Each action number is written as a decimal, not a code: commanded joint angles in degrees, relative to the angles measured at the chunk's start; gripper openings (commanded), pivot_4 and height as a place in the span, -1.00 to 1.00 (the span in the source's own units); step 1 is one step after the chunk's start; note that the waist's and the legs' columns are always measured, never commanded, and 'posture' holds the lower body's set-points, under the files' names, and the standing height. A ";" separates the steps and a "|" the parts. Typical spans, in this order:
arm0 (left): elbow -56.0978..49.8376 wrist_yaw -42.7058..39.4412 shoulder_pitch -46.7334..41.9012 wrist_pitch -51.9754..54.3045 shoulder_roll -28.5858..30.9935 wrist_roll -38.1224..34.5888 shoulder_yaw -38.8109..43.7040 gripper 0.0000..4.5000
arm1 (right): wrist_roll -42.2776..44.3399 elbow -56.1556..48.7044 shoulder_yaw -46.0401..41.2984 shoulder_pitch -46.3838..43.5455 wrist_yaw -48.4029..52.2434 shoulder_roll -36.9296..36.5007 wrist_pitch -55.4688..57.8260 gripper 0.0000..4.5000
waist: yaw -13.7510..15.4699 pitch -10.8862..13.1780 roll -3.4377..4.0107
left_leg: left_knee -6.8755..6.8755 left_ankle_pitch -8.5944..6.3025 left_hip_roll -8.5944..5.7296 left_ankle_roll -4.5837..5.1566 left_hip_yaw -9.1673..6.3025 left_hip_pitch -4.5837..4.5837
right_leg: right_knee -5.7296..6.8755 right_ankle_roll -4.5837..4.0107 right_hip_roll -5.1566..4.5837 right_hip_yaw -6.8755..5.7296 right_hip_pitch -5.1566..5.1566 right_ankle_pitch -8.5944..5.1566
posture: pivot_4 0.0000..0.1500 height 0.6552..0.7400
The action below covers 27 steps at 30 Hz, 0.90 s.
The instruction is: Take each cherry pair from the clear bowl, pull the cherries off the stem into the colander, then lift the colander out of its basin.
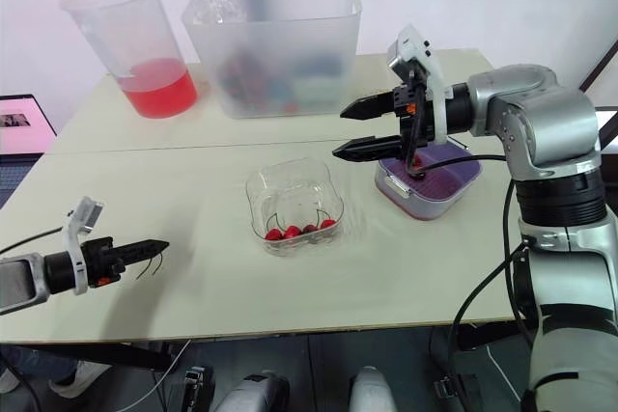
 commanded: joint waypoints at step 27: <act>-1.64 -16.67 -9.98 -16.76 11.47 19.16 -0.51 0.97 | 1.35 -2.08 2.95 2.44 1.77 -4.37 -1.38 1.00 | -0.57 0.00 0.00 | -0.07 0.00 0.03 0.00 0.03 -0.01 | 0.01 0.00 0.01 -0.02 -0.06 0.00 | 1.00 1.00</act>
